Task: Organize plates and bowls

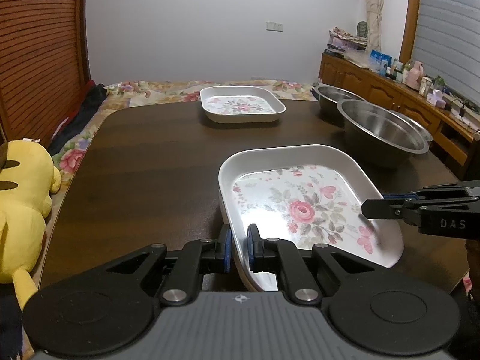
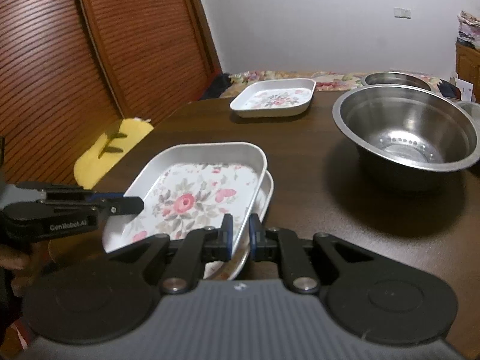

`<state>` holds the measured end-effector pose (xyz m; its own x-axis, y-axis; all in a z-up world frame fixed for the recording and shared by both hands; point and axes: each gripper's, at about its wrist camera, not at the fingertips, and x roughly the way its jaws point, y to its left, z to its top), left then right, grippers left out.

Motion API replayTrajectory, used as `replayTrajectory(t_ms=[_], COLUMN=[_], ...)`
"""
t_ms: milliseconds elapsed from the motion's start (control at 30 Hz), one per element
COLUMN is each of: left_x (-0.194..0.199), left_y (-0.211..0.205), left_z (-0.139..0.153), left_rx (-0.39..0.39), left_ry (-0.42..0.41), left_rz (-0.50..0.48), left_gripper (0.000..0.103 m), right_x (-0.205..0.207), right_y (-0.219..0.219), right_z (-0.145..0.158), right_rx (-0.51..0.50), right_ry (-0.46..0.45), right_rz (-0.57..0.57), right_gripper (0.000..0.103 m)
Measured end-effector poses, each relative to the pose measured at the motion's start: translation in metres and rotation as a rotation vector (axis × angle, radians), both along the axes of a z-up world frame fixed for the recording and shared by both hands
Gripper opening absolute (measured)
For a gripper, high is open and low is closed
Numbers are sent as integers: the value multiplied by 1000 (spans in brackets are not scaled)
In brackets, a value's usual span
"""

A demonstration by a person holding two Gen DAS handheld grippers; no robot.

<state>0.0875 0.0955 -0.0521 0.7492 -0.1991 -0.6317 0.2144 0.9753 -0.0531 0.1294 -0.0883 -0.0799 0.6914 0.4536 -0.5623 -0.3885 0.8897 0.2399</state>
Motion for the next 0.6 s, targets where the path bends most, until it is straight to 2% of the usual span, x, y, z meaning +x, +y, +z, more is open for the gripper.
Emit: replayTrajectory(t_ms=[267, 600], left_x=[-1, -2], left_y=[-2, -1], left_z=[-3, -12], left_rx=[21, 7], left_ry=[-16, -6], left_rz=[4, 11], left_gripper=[12, 14], right_x=[-9, -7], right_y=[-1, -5], right_z=[-6, -13], right_rx=[4, 23], right_ry=[-47, -20], right_rz=[-42, -42], right_gripper=[15, 16])
